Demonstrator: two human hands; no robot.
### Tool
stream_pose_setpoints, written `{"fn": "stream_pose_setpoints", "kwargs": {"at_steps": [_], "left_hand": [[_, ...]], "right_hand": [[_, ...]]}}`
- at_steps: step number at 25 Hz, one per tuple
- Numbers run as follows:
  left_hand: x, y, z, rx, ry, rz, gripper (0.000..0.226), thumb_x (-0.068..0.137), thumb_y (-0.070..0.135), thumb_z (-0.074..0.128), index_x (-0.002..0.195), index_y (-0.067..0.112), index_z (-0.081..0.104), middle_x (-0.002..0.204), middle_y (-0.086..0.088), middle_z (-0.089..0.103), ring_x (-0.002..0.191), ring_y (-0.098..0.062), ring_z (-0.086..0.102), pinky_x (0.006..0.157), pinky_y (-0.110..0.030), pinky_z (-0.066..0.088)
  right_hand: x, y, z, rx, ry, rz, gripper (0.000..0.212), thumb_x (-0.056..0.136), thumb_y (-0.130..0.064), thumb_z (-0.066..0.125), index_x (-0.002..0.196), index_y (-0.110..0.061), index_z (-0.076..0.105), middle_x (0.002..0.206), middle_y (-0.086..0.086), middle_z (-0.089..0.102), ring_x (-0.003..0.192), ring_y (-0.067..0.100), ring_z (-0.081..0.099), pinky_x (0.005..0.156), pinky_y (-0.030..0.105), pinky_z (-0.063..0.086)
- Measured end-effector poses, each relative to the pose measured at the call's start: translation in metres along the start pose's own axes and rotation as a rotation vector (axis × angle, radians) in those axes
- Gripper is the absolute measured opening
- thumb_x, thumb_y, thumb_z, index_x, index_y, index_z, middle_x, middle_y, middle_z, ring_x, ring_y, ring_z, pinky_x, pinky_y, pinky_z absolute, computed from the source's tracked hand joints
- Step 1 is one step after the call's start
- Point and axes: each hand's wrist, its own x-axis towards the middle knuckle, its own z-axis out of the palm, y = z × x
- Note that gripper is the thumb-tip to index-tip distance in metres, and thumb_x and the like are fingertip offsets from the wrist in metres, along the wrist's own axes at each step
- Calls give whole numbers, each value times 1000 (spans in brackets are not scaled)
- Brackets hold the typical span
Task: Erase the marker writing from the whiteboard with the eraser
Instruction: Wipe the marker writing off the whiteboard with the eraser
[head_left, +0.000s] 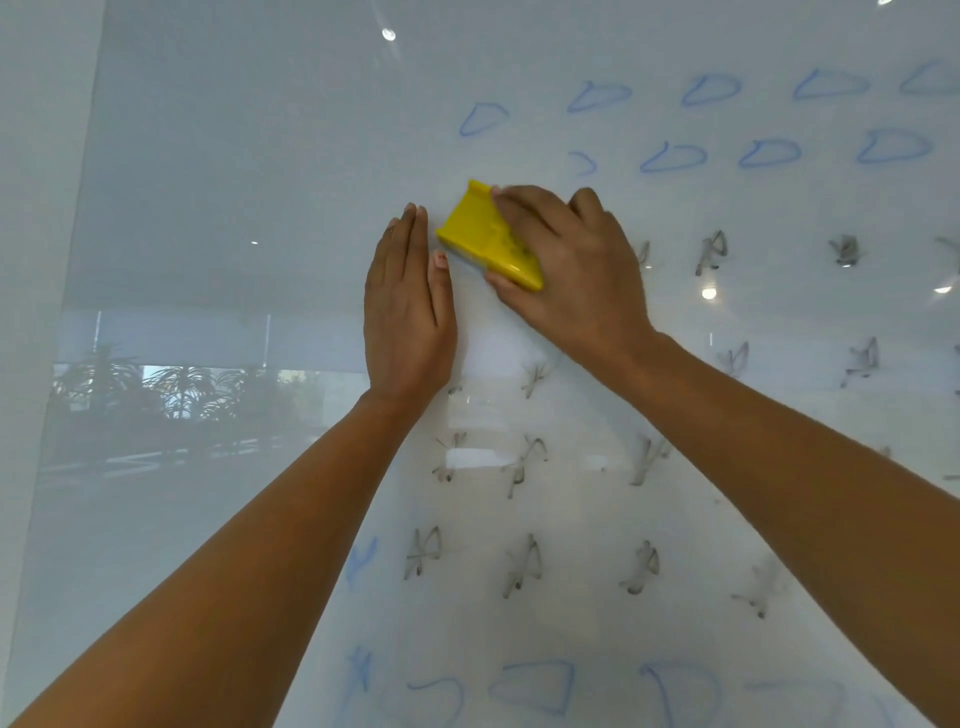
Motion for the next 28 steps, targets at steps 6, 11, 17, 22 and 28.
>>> {"fn": "stream_pose_setpoints", "kwargs": {"at_steps": [6, 11, 17, 22, 28], "left_hand": [[-1, -4, 3, 144, -42, 40, 50, 100, 26, 23, 147, 9, 25, 156, -5, 26, 145, -17, 18, 117, -23, 7], [-1, -4, 3, 167, -38, 51, 48, 101, 24, 25, 147, 8, 26, 156, -6, 26, 145, -18, 19, 117, -23, 7], [-2, -3, 3, 197, -52, 46, 49, 101, 25, 24, 147, 9, 25, 156, -4, 24, 145, -17, 17, 117, -23, 6], [0, -4, 3, 208, -47, 54, 49, 101, 25, 24, 147, 9, 27, 156, -4, 26, 145, -17, 18, 117, -23, 7], [-1, -4, 4, 220, -39, 61, 46, 102, 21, 28, 147, 9, 27, 156, -4, 26, 145, -18, 19, 118, -25, 8]], "right_hand": [[35, 44, -7, -72, 109, 349, 58, 85, -38, 53, 138, -17, 42, 137, 0, 49, 109, 31, 46, 81, 39, 41], [-3, 22, -10, 45, 28, 83, 58, 83, -36, 59, 135, -14, 47, 135, 1, 52, 100, 33, 49, 80, 42, 45], [8, 74, -24, -43, 125, 306, 57, 84, -38, 56, 136, -16, 46, 135, 2, 51, 108, 33, 47, 82, 40, 44], [49, 41, -11, 3, 67, 279, 59, 84, -37, 56, 138, -17, 42, 135, 1, 49, 114, 31, 44, 85, 39, 42], [38, 77, -18, -19, 155, 259, 55, 83, -36, 55, 133, -16, 48, 133, 5, 52, 112, 34, 47, 87, 42, 44]]}}
